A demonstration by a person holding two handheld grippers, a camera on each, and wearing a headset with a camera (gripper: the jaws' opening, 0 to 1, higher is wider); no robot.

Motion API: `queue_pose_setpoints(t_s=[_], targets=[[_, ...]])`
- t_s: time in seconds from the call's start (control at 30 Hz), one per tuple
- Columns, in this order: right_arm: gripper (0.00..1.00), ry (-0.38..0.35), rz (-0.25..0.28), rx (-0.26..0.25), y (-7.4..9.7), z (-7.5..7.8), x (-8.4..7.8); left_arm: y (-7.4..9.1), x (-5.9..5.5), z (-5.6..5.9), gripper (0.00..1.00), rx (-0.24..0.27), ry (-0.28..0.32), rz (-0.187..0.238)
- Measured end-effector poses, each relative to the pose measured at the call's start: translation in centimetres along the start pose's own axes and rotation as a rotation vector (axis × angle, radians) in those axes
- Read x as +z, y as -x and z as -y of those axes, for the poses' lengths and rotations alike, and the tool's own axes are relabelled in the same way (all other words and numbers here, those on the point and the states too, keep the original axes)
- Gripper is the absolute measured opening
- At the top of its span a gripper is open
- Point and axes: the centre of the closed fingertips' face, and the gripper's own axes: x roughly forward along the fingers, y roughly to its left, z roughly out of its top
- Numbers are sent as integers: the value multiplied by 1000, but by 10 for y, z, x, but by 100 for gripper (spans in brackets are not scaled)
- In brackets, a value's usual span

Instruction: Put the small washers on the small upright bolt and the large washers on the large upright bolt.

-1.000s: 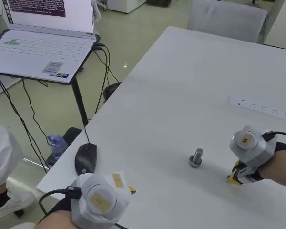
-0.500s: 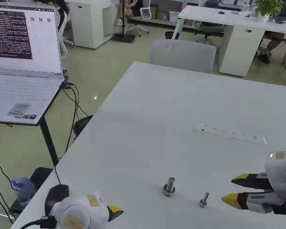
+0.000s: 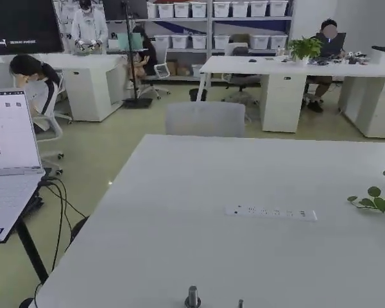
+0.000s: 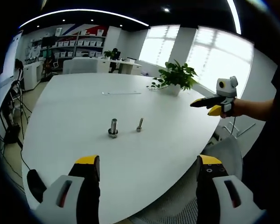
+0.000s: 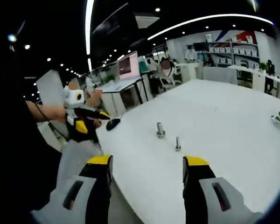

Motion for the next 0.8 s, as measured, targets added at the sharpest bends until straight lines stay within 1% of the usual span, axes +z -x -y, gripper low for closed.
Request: queue_pose_setpoints(t_s=[0.07,0.13,0.17,0.2,0.23,0.3,0.33,0.37,0.4,0.5,0.53,0.57,0.6,0.63,0.67,0.7,0.73,0.77,0.8], targets=[[67,7,20,-4,4,-6,-3,2,-2,0,86,19,-15,-7],[70,-21,68,4,6,-12,-2,3,-7,1,87,33,-13,-42],[71,-48,92,21,7,-17,-3,4,-8,1,87,41,-14,-49],[72,-56,101,29,7,-19,-5,3,-8,1,87,52,-21,-50],[72,-58,106,30,7,-20,-8,3,-8,0,87,55,-16,-49],[74,-62,94,47,4,-26,-17,3,-9,0,87,69,23,-48],[76,-54,75,55,2,-30,-23,2,-8,0,87,71,26,-42],[77,-49,74,57,2,-32,-26,2,-5,1,87,76,33,-28],[77,-51,72,64,2,-35,-28,2,-4,3,87,80,40,-25],[77,-95,98,97,1,-44,-26,-2,-1,8,87,79,32,-37],[76,-99,95,101,0,-45,-28,-4,-2,8,87,77,31,-40],[75,-98,92,101,-1,-45,-29,-6,-2,9,86,79,41,-48],[74,-104,69,104,-4,-47,-33,-7,-3,12,86,79,56,-59],[73,-94,39,117,-5,-52,-37,-8,1,15,85,75,49,-47],[73,-77,50,126,-5,-55,-35,-10,4,17,85,68,49,-18],[72,-55,53,134,-6,-58,-35,-12,3,18,84,67,57,-22],[72,-44,29,135,-7,-59,-38,-13,-1,19,83,71,62,-42],[71,-40,9,141,-5,-60,-41,-13,-2,19,82,82,59,-45],[70,-40,13,141,-4,-60,-40,-13,0,18,82,92,70,-27]])
